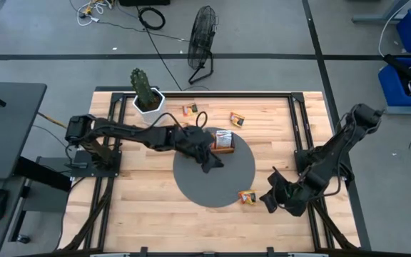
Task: Pick & Place Tea
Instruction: Put the orange tea bag into the left section of the wooden organizer
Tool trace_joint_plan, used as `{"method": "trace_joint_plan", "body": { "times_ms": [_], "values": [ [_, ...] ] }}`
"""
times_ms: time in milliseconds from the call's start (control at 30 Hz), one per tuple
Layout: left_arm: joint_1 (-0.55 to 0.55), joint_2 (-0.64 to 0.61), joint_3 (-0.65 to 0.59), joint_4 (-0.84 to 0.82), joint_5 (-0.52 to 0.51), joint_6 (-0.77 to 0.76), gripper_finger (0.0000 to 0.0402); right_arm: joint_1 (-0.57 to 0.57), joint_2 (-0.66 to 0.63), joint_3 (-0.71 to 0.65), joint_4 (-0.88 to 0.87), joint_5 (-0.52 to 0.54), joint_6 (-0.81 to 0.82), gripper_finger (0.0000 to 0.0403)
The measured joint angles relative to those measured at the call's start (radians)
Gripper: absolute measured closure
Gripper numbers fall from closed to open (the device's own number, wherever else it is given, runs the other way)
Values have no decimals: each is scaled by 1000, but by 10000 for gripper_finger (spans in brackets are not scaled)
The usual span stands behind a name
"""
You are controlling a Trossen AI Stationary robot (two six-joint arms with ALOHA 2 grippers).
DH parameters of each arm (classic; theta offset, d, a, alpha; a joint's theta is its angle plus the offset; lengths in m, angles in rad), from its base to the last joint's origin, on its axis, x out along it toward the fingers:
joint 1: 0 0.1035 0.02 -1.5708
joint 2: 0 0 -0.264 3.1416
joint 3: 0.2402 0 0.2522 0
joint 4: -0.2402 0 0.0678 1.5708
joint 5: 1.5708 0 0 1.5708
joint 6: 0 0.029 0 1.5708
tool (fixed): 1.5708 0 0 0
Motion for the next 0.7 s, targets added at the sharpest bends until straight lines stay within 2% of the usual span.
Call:
{"method": "trace_joint_plan", "body": {
  "times_ms": [167, 267, 533, 700],
  "values": [
    [-13, 0, 0, 2, -4, -1, 242, 0, 66, 0, 92, 12, -305, 332],
    [-12, 0, 0, 6, -5, -28, 245, 0, 120, 0, 138, -1, -419, 297],
    [-12, 0, 0, 5, -6, -49, 255, -1, 261, 0, 172, -18, -449, 200],
    [-12, 0, 0, 4, -6, -52, 259, -2, 329, 44, 170, -21, -550, 185]
  ]
}}
